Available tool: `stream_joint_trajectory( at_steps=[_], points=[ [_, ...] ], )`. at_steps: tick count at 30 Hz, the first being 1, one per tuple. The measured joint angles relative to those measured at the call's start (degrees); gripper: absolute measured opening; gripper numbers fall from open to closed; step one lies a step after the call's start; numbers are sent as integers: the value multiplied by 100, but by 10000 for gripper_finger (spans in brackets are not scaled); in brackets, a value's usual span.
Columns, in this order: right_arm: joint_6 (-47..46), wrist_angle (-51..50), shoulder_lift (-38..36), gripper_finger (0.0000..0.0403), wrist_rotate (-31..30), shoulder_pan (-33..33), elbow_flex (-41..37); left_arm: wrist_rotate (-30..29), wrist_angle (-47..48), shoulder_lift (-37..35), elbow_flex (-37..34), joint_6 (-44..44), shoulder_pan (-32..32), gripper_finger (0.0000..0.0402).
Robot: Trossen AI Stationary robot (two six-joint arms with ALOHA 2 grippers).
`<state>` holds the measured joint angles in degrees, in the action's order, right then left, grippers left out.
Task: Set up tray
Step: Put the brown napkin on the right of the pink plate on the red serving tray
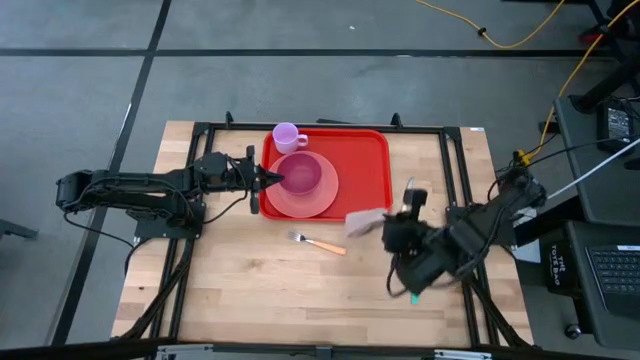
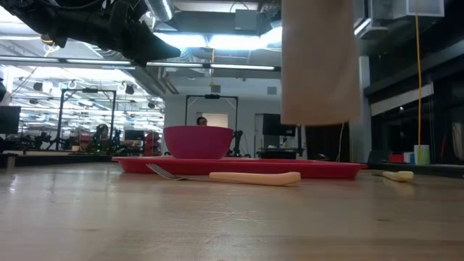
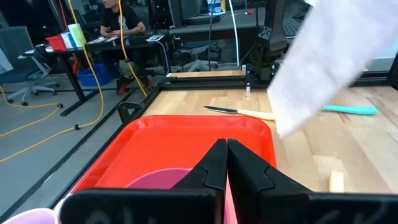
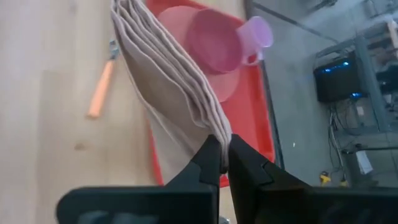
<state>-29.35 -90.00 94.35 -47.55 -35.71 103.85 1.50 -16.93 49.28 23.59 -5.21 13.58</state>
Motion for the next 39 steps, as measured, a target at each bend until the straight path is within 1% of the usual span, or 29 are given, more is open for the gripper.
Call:
stream_joint_trajectory(
  at_steps=[3,9,13,16,23,25,28,31,33,37,39],
  points=[
    [293,-4,-230,16,-105,282,2,-2,0,0,0,-2,0,4],
    [972,21,-560,16,-103,971,-166,-2,0,-2,0,-2,0,4],
    [1506,508,-884,16,-86,1498,-749,-1,0,-1,0,-2,0,4],
    [2336,1315,-1248,16,64,1919,-1348,-7,0,0,0,-2,0,6],
    [4276,3891,-2432,16,849,3327,-3086,-42,0,0,0,-2,0,3],
    [4942,4649,-2666,16,1104,3728,-3515,-39,1,-1,0,2,0,2],
    [5817,5582,-2890,16,1612,4343,-4025,-42,3,0,0,0,2,3],
    [6484,6090,-2923,16,1899,4905,-4381,-39,5,-1,0,0,0,6],
    [6714,6498,-2902,16,2167,5242,-4588,-39,30,0,0,2,0,7],
    [6797,7292,-2852,16,2950,5779,-5164,-39,44,-1,0,4,0,8],
    [6676,7362,-2790,16,3239,5919,-5452,-39,46,0,0,4,0,8]
  ],
)
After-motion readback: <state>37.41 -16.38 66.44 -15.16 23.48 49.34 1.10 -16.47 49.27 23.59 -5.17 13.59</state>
